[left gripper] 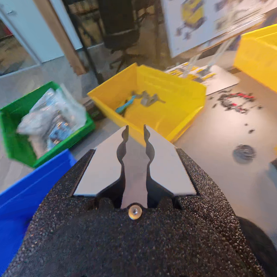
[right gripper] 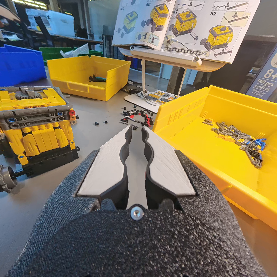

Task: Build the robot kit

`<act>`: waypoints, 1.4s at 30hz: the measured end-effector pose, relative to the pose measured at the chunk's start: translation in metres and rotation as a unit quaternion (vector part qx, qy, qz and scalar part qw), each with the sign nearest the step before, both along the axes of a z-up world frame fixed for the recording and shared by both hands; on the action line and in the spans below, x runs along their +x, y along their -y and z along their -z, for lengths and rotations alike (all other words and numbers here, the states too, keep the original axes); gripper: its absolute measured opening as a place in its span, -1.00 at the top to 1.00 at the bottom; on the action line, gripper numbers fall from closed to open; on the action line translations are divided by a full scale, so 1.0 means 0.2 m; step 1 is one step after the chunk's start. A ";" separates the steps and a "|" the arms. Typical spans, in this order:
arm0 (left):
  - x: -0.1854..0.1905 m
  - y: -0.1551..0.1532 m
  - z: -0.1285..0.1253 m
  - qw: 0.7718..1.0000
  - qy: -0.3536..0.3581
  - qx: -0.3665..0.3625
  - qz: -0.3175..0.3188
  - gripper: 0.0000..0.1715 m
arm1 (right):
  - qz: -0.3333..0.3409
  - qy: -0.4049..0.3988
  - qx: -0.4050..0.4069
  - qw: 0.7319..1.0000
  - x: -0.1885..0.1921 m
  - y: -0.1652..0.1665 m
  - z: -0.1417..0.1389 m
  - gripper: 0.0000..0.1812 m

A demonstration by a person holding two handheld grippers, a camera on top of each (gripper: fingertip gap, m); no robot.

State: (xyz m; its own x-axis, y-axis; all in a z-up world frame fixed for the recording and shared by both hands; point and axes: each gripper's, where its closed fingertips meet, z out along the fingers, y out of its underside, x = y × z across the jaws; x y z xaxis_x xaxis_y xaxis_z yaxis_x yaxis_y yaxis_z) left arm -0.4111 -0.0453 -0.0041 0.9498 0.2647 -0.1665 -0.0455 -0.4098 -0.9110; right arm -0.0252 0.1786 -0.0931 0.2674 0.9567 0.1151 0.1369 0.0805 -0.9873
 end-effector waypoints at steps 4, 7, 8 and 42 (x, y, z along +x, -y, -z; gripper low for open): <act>0.43 -0.41 0.00 0.988 -0.005 0.001 0.154 0.78 | -0.002 -0.005 -0.002 1.000 0.00 0.00 -0.01 0.86; 0.70 -0.66 0.08 0.971 0.008 -0.014 0.240 0.78 | -0.003 -0.007 -0.004 1.000 0.01 0.00 -0.01 0.86; 0.78 -0.74 0.11 0.965 0.013 -0.020 0.261 0.78 | -0.003 -0.007 -0.004 1.000 0.01 0.00 -0.01 0.86; 1.06 -1.34 0.88 0.911 0.043 -0.208 0.355 0.95 | -0.009 -0.004 -0.020 1.000 0.00 0.00 0.01 0.85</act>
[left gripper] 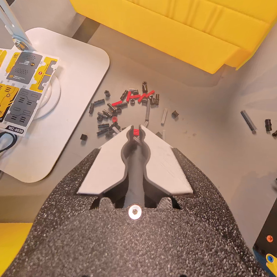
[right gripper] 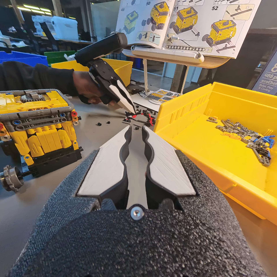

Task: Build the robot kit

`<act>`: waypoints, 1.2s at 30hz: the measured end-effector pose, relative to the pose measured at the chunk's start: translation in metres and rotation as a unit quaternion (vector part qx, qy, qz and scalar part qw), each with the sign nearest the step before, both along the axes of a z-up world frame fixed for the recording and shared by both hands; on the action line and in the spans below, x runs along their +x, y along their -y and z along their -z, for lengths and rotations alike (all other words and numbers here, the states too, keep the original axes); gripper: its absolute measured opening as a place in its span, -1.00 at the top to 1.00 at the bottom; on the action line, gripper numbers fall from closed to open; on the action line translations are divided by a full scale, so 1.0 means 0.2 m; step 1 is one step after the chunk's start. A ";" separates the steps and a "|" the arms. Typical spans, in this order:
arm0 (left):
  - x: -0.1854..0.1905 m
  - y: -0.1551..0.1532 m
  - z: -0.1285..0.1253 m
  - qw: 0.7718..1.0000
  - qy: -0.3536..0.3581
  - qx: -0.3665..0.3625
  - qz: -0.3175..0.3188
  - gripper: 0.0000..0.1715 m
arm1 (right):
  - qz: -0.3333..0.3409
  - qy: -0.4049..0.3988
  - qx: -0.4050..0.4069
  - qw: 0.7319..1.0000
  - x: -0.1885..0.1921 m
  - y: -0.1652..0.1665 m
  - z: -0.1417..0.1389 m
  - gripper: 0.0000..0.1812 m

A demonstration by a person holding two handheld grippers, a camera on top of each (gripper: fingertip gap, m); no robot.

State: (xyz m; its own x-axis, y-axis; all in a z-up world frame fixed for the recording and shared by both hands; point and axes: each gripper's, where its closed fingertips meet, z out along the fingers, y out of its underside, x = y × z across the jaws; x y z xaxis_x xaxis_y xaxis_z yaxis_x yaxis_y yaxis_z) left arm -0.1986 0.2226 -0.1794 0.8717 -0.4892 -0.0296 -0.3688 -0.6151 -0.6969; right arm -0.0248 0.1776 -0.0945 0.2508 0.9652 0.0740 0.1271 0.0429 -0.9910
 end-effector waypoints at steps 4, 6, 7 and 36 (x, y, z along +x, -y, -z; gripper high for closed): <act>0.06 -0.01 0.01 1.000 -0.001 -0.003 0.029 0.91 | -0.002 0.003 0.001 1.000 0.00 0.00 0.00 0.85; 0.09 -0.03 0.03 0.999 -0.008 -0.011 0.039 0.90 | -0.002 0.002 0.000 1.000 0.00 0.00 0.00 0.85; 0.10 -0.04 0.04 0.999 -0.013 -0.017 0.044 0.88 | -0.001 0.001 -0.001 1.000 0.00 0.00 0.00 0.85; 0.47 0.75 -0.68 0.957 -0.026 0.161 0.241 0.98 | -0.278 0.091 0.244 0.925 -0.39 0.52 -0.31 0.85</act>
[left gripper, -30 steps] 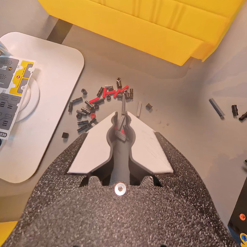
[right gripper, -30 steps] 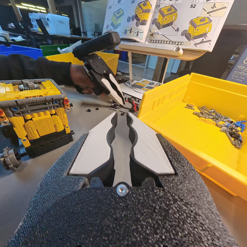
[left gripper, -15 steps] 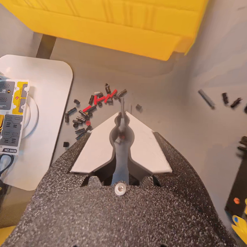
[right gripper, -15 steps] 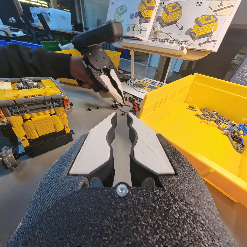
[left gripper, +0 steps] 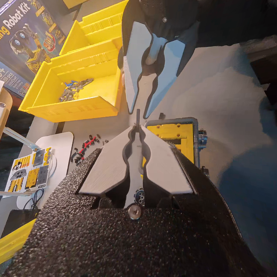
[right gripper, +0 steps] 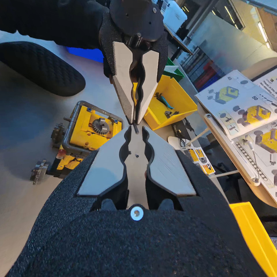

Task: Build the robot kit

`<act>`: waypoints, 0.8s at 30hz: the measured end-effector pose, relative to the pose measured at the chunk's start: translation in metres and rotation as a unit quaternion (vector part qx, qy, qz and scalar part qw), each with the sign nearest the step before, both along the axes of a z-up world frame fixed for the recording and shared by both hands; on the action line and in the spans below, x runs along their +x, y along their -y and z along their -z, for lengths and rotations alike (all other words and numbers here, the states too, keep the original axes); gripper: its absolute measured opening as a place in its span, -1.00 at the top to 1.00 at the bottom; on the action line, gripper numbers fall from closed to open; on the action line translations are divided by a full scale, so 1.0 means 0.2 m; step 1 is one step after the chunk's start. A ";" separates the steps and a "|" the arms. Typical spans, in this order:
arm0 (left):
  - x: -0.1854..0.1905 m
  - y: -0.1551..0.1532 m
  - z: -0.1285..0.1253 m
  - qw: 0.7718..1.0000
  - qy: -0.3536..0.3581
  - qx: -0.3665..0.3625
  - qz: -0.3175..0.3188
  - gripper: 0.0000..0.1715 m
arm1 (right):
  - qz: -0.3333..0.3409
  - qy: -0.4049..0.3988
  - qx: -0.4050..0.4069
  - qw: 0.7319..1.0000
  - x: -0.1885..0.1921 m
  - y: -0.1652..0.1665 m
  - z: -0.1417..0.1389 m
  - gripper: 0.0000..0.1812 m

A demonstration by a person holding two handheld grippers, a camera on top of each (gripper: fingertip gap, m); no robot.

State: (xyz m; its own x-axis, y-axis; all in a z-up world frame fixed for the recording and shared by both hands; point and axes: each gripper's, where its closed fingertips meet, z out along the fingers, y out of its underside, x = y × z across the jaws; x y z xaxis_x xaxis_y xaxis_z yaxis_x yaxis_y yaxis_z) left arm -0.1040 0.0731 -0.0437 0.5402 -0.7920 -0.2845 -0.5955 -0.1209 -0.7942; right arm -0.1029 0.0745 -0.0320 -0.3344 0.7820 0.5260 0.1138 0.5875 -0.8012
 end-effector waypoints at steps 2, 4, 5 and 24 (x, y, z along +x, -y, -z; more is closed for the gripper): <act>0.00 0.03 -0.02 1.000 -0.009 0.006 0.000 0.98 | -0.010 0.001 0.012 1.000 -0.01 0.04 -0.01 0.93; 0.00 0.06 -0.03 1.000 -0.009 0.009 0.001 0.98 | -0.014 0.007 0.020 1.000 -0.01 0.06 -0.01 0.96; 0.00 0.07 -0.04 1.000 -0.008 0.011 0.003 0.98 | -0.014 0.011 0.021 1.000 -0.01 0.07 -0.01 0.97; -0.20 0.08 -0.15 0.963 0.208 0.077 -0.151 0.55 | 0.207 -0.019 -0.042 0.977 0.09 -0.52 -0.21 0.95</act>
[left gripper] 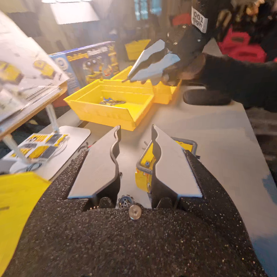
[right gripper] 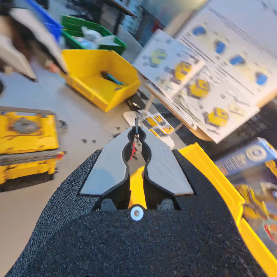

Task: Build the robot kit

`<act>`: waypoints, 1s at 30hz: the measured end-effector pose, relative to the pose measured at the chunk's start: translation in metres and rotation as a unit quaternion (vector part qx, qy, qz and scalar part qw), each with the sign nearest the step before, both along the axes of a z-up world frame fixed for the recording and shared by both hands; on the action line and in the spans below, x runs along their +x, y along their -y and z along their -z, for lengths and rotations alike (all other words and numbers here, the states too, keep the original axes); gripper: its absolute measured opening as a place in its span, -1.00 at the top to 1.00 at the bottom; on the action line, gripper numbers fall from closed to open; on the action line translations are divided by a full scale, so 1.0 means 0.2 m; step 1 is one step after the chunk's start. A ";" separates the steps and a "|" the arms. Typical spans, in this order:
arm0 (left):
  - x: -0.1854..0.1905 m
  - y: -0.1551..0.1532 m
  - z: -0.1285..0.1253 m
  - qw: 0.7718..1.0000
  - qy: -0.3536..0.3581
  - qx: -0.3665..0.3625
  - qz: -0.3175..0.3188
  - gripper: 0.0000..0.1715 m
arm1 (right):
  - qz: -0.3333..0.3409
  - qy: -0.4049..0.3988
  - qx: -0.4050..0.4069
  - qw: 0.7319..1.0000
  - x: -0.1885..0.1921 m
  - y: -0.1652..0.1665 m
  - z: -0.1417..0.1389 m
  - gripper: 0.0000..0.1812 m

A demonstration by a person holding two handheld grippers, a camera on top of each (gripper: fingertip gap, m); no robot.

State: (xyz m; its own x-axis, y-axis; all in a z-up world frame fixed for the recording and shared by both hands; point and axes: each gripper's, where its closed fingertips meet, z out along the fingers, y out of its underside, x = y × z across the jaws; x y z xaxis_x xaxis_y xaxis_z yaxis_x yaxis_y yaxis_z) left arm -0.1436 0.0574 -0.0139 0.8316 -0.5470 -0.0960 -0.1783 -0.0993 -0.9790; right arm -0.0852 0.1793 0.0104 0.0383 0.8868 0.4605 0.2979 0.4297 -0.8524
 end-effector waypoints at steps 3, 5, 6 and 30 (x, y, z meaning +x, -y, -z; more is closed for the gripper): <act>-0.19 0.02 0.14 0.995 0.044 -0.007 -0.087 0.57 | 0.131 0.025 -0.068 0.989 0.06 -0.47 0.09 0.95; -0.29 0.03 0.22 0.989 0.063 -0.015 -0.130 0.58 | 0.182 0.069 -0.104 0.975 0.05 -0.70 0.24 0.95; -0.33 0.04 0.24 0.987 0.075 -0.015 -0.142 0.59 | 0.194 0.092 -0.115 0.970 0.03 -0.78 0.32 0.95; -0.51 0.04 0.38 0.977 0.099 -0.030 -0.184 0.62 | 0.252 -0.010 -0.092 0.963 -0.05 -1.05 0.24 0.73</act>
